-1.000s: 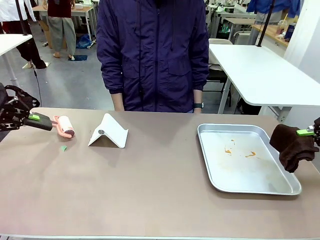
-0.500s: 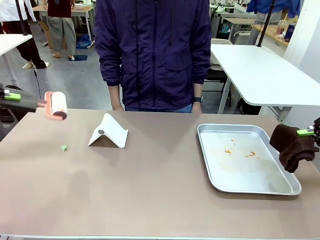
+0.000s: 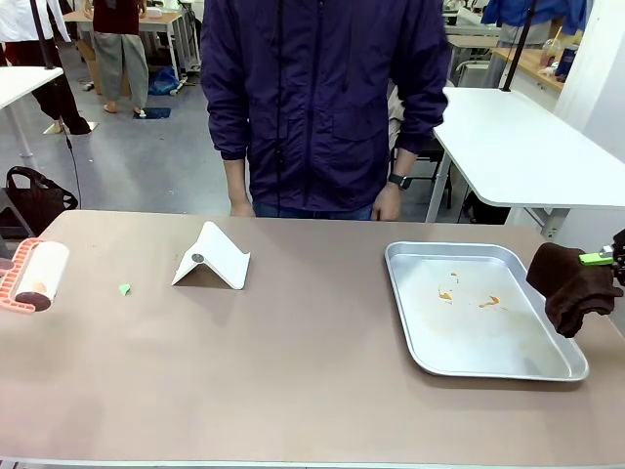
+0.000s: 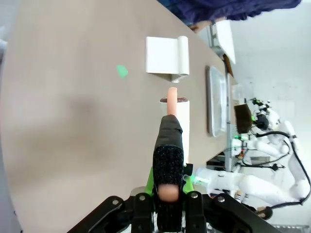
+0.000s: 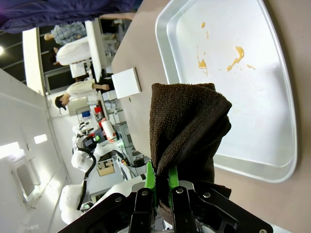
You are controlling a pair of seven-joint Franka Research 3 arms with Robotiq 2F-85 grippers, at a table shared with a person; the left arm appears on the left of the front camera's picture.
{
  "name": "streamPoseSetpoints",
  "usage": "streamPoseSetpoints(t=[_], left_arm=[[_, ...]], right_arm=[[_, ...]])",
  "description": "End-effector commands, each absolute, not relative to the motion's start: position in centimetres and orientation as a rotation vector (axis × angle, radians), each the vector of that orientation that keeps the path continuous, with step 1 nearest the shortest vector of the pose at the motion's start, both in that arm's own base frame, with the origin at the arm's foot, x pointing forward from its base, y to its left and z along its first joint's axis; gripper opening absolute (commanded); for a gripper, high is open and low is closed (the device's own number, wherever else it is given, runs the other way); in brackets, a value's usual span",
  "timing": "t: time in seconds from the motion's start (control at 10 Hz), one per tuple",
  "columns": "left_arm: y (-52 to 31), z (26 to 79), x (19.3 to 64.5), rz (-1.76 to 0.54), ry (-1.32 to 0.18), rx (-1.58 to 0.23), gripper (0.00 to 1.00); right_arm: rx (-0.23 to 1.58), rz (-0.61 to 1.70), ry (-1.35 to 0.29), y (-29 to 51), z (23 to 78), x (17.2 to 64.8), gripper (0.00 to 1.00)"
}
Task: Clean the surface of the table.
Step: If a person points to the right, clean the right side of the table with your right hand, and if they point to the left, clean the left side with your left hand.
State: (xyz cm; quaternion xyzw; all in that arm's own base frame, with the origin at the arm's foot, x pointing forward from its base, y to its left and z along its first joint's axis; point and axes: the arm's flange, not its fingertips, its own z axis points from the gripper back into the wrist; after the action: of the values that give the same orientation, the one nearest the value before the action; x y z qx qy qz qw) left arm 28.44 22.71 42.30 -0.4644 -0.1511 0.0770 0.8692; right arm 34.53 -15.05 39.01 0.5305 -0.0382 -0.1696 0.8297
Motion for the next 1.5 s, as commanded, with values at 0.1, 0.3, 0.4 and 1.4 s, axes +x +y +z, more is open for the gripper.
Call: streamPoseSetpoints(t=[0.1,0.3,0.4,1.4], left_arm=[[22.7,42.3,28.4,0.161,-0.316,-0.972,0.22],[22.7,42.3,28.4,0.161,-0.316,-0.972,0.22],[22.7,42.3,28.4,0.161,-0.316,-0.972,0.22],[21.7,37.6,34.7,0.204,-0.306,-0.777,0.22]], right_arm=[[1.119,-0.361,-0.089,-15.0,39.2,34.3,0.11],[1.119,-0.361,-0.089,-15.0,39.2,34.3,0.11],[1.119,-0.361,-0.089,-15.0,39.2,34.3,0.11],[1.119,-0.361,-0.089,-15.0,39.2,34.3,0.11]])
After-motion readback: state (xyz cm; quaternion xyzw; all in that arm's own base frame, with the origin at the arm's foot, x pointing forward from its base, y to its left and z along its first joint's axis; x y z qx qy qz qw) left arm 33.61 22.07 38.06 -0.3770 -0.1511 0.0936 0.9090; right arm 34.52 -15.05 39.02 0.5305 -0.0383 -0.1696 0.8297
